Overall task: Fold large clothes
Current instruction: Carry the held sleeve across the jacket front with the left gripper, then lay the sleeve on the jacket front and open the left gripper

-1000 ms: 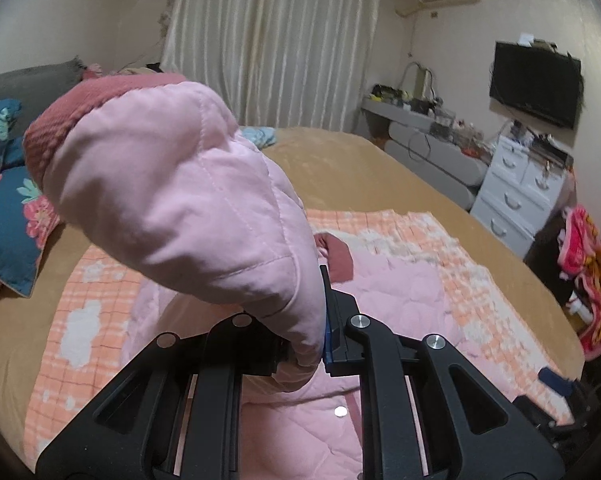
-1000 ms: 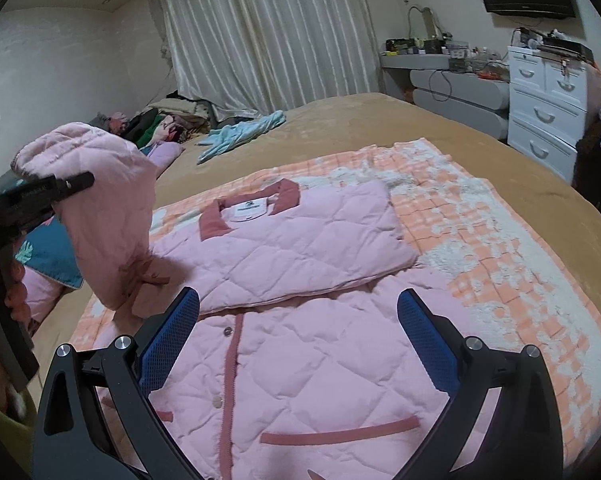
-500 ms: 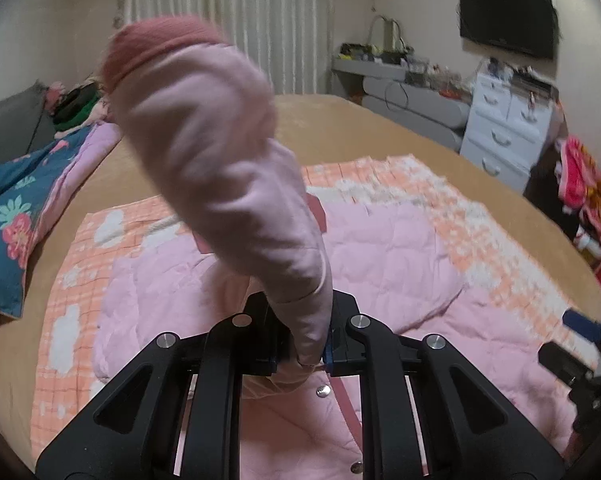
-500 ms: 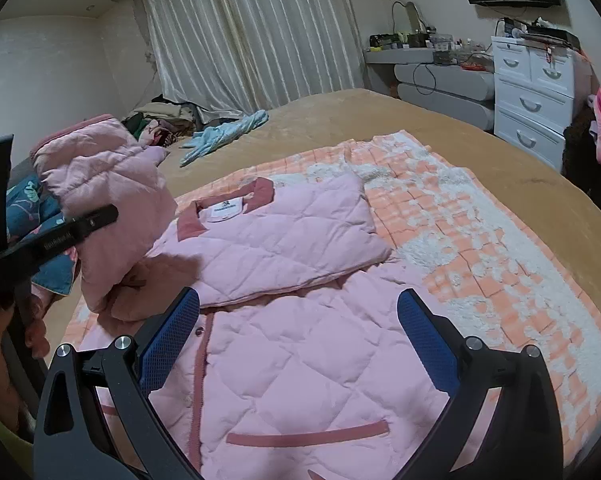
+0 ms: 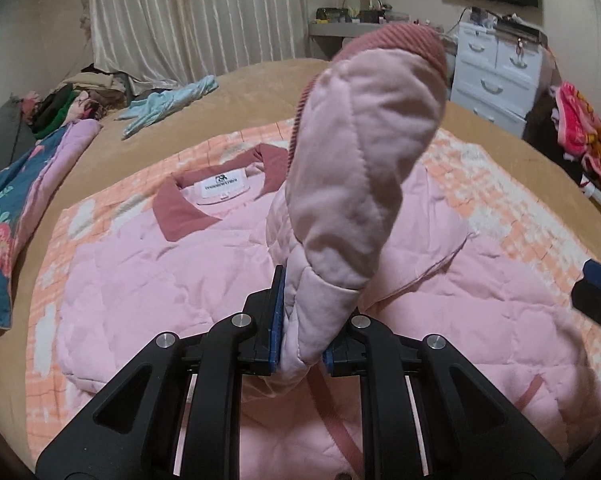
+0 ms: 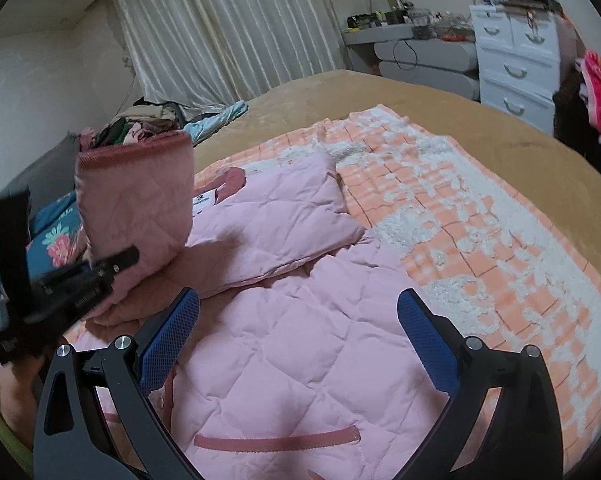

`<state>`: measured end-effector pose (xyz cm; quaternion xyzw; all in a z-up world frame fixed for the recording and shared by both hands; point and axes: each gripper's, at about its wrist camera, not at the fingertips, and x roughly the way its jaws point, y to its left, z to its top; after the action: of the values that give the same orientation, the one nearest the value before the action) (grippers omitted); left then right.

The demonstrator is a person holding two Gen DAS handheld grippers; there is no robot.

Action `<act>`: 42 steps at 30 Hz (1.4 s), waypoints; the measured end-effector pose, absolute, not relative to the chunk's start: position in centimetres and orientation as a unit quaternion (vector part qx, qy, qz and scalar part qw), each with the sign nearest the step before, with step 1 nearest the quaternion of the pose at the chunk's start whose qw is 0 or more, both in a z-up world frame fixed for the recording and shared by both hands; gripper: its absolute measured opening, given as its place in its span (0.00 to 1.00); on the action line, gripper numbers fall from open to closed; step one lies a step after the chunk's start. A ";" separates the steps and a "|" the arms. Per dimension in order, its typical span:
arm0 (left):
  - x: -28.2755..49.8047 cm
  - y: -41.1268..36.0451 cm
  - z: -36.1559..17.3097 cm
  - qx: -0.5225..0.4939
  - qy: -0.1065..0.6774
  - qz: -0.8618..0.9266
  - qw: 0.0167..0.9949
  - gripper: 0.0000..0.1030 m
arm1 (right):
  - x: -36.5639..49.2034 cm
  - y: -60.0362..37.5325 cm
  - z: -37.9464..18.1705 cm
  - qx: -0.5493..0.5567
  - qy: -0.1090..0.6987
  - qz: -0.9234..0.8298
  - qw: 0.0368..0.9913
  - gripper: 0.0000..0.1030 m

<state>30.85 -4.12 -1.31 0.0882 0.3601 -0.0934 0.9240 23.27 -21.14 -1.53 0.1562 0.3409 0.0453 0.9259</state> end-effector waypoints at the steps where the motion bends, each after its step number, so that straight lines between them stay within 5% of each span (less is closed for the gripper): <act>1: 30.9 -4.3 -1.6 0.091 0.361 -0.093 0.923 0.08 | 23.4 -21.4 -1.7 0.158 0.341 0.042 0.925 0.96; 12: 31.1 -6.4 -4.9 0.135 0.390 -0.110 0.904 0.20 | 24.5 -22.3 -3.3 0.174 0.357 0.026 0.917 0.96; 16: 30.6 -6.9 -4.9 0.129 0.402 -0.138 0.896 0.56 | 24.6 -22.4 -3.4 0.171 0.358 0.022 0.917 0.96; 21: 29.2 -7.3 -4.7 0.144 0.413 -0.160 0.885 0.62 | 24.5 -22.5 -3.3 0.169 0.358 0.017 0.918 0.96; 28: 28.1 -5.4 -2.5 0.117 0.409 -0.164 0.890 0.84 | 24.2 -22.7 -3.1 0.163 0.357 0.011 0.920 0.96; 42: 27.8 0.3 -0.5 0.102 0.384 -0.102 0.912 0.91 | 25.4 -17.6 -3.1 0.149 0.384 0.077 0.908 0.96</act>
<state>27.77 0.34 -0.51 0.1018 0.3840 -0.1016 0.9121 25.40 -17.62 -3.09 0.1488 0.3842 0.0766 0.9079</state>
